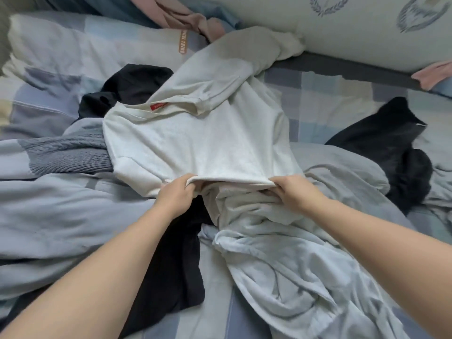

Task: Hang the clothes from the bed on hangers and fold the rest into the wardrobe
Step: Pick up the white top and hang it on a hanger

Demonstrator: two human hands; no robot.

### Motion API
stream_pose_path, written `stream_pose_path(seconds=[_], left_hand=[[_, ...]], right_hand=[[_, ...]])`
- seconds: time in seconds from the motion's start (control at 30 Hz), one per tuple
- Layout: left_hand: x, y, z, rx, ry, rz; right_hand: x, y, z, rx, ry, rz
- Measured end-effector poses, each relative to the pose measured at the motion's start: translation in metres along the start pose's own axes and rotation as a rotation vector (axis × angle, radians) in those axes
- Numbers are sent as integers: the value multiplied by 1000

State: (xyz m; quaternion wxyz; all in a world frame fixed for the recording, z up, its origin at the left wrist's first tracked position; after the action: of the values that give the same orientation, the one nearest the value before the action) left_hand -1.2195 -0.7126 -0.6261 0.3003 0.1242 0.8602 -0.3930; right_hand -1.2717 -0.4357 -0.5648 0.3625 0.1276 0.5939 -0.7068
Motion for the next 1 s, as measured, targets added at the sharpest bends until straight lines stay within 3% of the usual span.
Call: stream_pose_path(seconds=[0.3, 0.47, 0.7, 1.0], left_hand=[[-176, -9, -76, -398, 78, -332], [-259, -23, -142, -545, 263, -397], [-338, -1, -219, -455, 407, -444], [-477, 90, -281, -300, 550, -478]], right_hand=[[-166, -51, 15, 160, -140, -142], [-260, -63, 6, 336, -145, -79], [-395, -75, -17, 763, -205, -256], [-581, -21, -32, 1184, -442, -384]])
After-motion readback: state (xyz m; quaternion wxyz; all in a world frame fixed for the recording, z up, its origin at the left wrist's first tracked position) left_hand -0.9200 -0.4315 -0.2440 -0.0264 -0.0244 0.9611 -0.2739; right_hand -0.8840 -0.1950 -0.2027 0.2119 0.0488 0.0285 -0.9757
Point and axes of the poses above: each hand's wrist, its own x-axis towards the middle knuckle, its own y-axis out of the palm, z = x × y, the point moved 7 cm from there along x, towards the middle knuckle, and after that the axes turned 11 degrees about z, right-handed, at the moved point
